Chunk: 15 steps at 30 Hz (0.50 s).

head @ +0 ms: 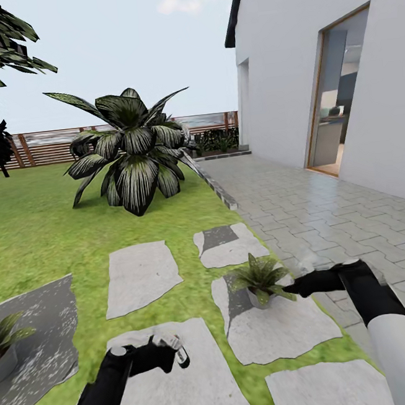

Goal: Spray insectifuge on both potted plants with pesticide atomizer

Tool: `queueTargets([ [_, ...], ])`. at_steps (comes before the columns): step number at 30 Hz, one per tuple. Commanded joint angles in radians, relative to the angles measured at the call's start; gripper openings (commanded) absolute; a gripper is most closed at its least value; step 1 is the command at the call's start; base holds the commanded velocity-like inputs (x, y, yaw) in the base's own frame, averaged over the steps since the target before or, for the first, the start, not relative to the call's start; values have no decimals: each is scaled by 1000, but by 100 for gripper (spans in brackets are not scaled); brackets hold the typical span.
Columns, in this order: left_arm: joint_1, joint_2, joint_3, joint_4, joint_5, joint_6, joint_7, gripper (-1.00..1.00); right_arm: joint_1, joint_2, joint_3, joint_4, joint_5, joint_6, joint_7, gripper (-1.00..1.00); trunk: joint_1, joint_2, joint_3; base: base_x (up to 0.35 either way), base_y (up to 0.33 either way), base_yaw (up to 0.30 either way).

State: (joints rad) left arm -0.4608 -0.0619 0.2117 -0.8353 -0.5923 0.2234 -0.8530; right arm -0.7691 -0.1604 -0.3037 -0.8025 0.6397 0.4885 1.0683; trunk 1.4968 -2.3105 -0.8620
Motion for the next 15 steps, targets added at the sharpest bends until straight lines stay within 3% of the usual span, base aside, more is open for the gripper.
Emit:
queueTargets([
  [1,21,-2,43,-1,2,9,22,-100,-1,1,-10,11,5,6,-26,100,0,-1,-1,0,0,0],
  [3,46,-1,105,-1,2,7,44,-100,0,1,-14,21,5,6,-87,100,0,-1,-1,0,0,0],
  [5,77,-1,181,-6,3,-1,54,-100,8,2,-17,56,3,-40,-183,100,0,-1,-1,0,0,0],
  [6,91,-1,231,-7,3,-4,56,-100,15,3,-18,107,2,-135,-270,100,0,-1,-1,0,0,0],
  [9,108,-2,321,-8,3,-17,58,-100,21,6,-18,275,0,-337,-489,100,0,-1,-1,0,0,0],
  [11,128,-2,367,-8,3,-44,61,-100,23,6,-18,478,-2,-445,-710,100,0,-1,-1,0,0,0],
  [12,139,-3,385,-5,3,-55,83,-100,23,6,-18,553,-3,-466,-787,100,0,-1,-1,0,0,0],
  [13,144,-4,399,-3,3,-62,115,-100,23,5,-19,591,-3,-477,-820,100,0,-1,-1,0,0,0],
  [15,153,-8,425,13,4,-91,270,-100,25,3,-22,654,-20,-500,-869,100,0,-1,-1,0,0,0],
])
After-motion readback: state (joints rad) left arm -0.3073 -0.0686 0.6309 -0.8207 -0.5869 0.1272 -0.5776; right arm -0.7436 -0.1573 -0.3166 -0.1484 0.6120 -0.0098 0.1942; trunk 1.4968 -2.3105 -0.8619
